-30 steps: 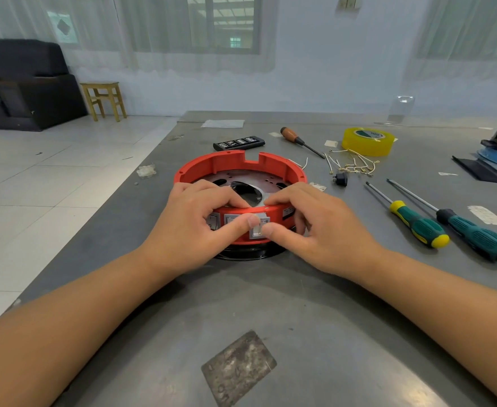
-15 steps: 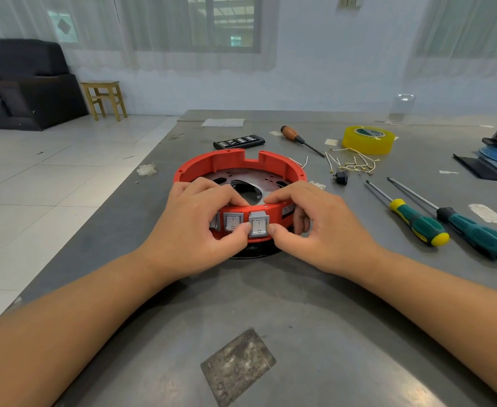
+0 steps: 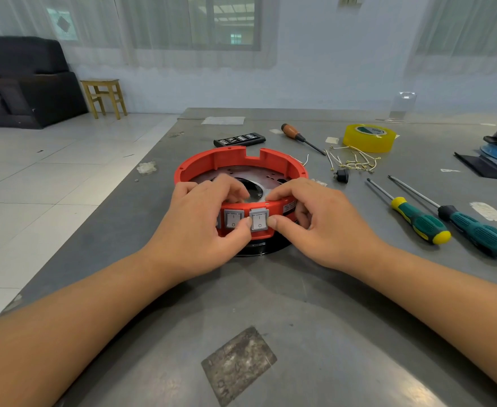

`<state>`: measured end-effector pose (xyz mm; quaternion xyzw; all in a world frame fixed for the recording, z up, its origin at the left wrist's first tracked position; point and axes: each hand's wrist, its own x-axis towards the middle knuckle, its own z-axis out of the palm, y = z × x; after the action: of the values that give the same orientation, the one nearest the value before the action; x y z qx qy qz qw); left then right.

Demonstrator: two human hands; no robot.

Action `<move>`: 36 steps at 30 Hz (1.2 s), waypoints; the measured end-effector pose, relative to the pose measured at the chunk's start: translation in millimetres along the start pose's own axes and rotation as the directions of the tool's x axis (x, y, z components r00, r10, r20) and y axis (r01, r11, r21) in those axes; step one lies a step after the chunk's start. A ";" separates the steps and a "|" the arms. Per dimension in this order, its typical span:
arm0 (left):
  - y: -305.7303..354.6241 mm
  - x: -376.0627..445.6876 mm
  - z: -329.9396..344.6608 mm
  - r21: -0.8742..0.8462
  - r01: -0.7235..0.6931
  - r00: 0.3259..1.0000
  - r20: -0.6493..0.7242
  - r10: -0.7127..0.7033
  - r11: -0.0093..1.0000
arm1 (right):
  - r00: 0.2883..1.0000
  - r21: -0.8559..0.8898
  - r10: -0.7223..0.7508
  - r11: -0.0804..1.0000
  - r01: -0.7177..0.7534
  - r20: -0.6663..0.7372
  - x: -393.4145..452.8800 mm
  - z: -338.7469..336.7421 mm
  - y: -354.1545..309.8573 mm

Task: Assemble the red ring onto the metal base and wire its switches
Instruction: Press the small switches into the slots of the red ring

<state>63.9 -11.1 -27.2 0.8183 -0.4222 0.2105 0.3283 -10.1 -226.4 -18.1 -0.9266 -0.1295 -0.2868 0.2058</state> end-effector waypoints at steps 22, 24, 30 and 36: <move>-30.2 3.6 -15.4 0.045 -0.032 0.999 0.022 0.031 0.998 | 0.993 0.083 0.115 0.990 -0.111 -0.036 1.7 3.7 -7.8; -29.7 5.7 -13.7 0.062 -0.042 0.998 0.040 0.039 0.997 | 0.991 0.106 0.128 0.987 -0.124 -0.028 2.9 3.7 -5.6; -23.8 5.7 -7.0 0.082 -0.047 0.999 -0.018 0.048 0.996 | 0.991 0.179 0.127 0.977 -0.119 -0.033 1.4 4.0 -0.4; -39.5 5.5 -20.0 0.001 -0.071 0.995 0.075 0.070 0.998 | 0.992 0.153 0.124 0.981 -0.118 -0.029 0.9 3.1 -4.5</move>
<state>98.3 17.0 -24.1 0.8109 -0.4624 0.1920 0.3029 -9.5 -220.9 -18.5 -0.9088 -0.0905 -0.2808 0.2950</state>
